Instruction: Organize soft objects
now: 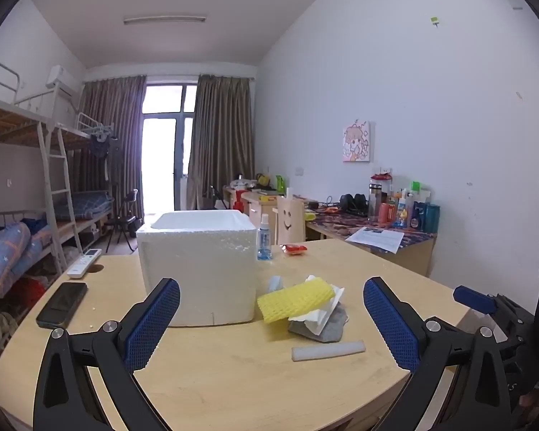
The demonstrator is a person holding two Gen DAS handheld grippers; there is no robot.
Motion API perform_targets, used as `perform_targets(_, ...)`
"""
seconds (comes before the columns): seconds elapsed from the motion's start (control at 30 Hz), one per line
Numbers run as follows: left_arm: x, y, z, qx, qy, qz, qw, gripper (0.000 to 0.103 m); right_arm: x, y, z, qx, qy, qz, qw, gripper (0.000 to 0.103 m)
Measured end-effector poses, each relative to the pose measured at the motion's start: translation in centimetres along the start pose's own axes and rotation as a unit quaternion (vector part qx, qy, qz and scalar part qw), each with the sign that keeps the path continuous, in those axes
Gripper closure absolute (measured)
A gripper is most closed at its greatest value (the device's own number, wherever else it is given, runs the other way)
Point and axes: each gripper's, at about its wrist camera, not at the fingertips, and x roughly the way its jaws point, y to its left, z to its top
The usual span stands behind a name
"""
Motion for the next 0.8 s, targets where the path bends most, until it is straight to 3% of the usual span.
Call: perform_targets(0.8, 0.68, -0.39, -0.10, 0.003, 0.014, 0.004, 0.9999, 0.001, -0.09, 0.02, -0.07, 0.000, 0.001, 0.000, 1.000, 0.000)
